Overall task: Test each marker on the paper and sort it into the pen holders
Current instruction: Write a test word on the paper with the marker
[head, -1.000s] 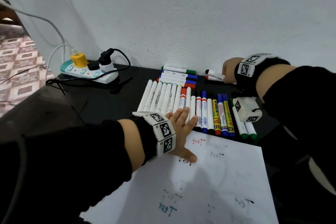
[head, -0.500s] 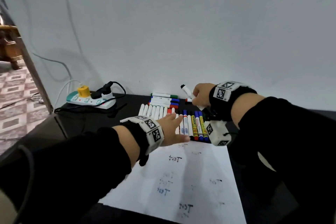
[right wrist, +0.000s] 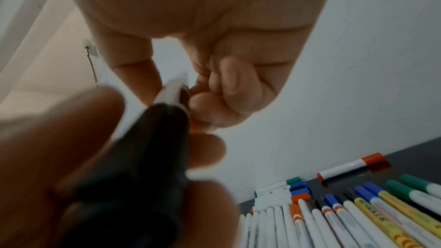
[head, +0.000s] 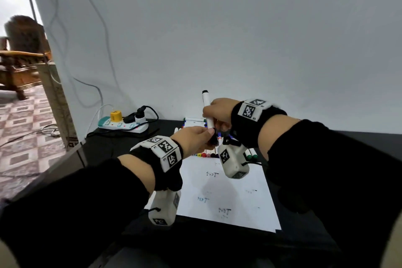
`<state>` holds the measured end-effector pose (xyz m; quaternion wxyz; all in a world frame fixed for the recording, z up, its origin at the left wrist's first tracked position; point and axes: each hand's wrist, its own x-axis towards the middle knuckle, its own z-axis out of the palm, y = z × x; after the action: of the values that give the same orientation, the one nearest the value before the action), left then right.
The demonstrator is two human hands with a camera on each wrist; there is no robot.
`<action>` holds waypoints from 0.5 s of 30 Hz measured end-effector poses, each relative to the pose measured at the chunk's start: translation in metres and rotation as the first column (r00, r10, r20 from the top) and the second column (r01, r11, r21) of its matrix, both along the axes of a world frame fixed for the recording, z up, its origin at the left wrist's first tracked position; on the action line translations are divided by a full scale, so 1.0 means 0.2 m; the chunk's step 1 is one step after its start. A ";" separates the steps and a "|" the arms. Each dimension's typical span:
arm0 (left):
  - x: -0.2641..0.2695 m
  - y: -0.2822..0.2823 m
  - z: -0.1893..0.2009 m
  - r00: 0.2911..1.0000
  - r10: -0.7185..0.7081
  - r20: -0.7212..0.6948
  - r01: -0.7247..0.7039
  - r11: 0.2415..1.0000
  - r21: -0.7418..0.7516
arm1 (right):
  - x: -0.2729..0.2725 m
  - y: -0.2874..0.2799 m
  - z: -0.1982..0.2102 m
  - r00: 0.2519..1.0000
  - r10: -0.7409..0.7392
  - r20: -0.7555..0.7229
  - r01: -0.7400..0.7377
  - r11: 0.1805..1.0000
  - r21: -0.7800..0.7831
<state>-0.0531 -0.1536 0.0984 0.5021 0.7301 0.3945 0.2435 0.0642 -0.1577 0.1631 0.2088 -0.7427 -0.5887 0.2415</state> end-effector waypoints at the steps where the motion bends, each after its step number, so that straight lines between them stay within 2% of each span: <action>1: -0.01 -0.01 0.00 0.999 0.006 0.035 -0.005 1.000 -0.020 | -0.02 -0.01 0.00 0.999 -0.016 -0.037 0.017 1.000 0.007; 4: -0.05 -0.04 0.01 0.996 0.043 0.074 -0.039 0.998 -0.057 | -0.06 -0.06 -0.01 0.983 -0.093 -0.157 0.100 0.994 0.040; 8: -0.09 -0.06 -0.01 0.996 0.070 0.049 -0.067 0.996 -0.060 | -0.09 -0.10 -0.06 0.940 -0.198 -0.276 0.232 0.968 0.094; 11: -0.12 -0.07 0.00 0.994 0.084 0.070 -0.076 0.992 -0.103 | -0.09 -0.11 -0.10 0.916 -0.256 -0.308 0.310 0.940 0.141; 15: -0.16 -0.09 0.03 0.992 0.074 0.100 -0.058 0.986 -0.155 | -0.09 -0.12 -0.13 0.899 -0.264 -0.350 0.341 0.923 0.180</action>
<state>-0.0843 -0.1712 0.1052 0.5682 0.6622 0.4087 0.2676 0.0467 -0.1812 0.1374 0.4234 -0.7463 -0.4483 0.2506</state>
